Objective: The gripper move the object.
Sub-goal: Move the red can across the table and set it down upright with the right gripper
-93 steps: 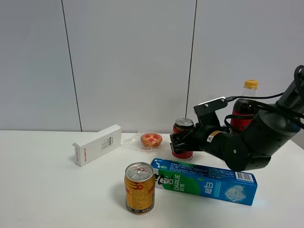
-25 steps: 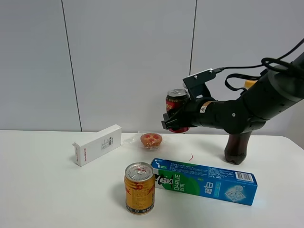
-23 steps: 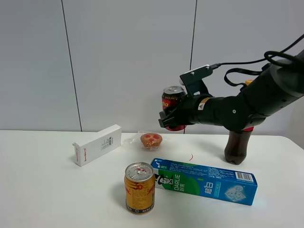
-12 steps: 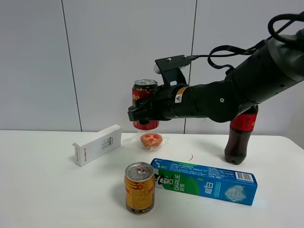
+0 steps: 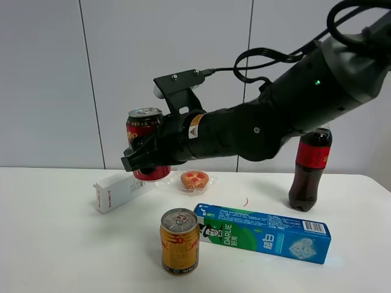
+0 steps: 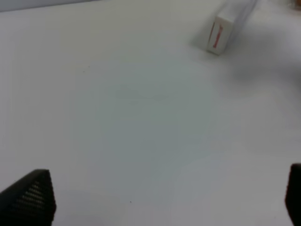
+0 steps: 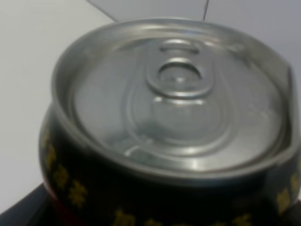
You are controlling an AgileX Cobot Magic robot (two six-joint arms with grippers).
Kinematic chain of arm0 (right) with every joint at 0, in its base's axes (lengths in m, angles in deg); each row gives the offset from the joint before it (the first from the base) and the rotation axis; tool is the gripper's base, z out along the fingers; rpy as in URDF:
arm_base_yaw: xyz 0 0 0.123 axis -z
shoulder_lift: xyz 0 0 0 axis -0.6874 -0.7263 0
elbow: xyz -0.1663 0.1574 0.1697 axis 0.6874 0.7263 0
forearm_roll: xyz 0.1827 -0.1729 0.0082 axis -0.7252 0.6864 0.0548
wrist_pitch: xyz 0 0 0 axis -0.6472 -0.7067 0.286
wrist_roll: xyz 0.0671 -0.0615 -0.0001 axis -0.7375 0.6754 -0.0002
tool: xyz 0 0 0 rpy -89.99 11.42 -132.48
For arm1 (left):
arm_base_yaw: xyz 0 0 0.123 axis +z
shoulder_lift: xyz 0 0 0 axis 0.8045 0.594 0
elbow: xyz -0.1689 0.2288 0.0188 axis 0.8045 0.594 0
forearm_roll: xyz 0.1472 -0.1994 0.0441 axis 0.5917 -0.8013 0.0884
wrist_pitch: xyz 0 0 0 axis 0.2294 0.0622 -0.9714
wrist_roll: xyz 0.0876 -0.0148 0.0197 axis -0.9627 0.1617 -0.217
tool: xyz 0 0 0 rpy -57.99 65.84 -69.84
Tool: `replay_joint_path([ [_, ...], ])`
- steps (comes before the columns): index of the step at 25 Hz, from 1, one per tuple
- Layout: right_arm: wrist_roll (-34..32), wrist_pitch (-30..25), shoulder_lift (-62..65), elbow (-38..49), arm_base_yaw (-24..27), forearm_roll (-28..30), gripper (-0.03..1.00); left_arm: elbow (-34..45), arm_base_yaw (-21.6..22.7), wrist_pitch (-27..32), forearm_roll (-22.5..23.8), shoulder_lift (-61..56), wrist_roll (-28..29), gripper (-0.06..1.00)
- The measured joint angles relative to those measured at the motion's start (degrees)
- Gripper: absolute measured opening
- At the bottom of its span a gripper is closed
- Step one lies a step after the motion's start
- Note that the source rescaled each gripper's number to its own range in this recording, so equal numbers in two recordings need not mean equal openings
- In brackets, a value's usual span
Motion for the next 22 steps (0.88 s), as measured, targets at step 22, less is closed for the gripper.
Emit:
replay_joint_path([
  [22, -4.47, -4.63, -16.47, -20.36, -8.04, 2.78, 0.00, 0.00, 0.00, 0.00, 0.00, 0.00, 0.00, 1.00],
])
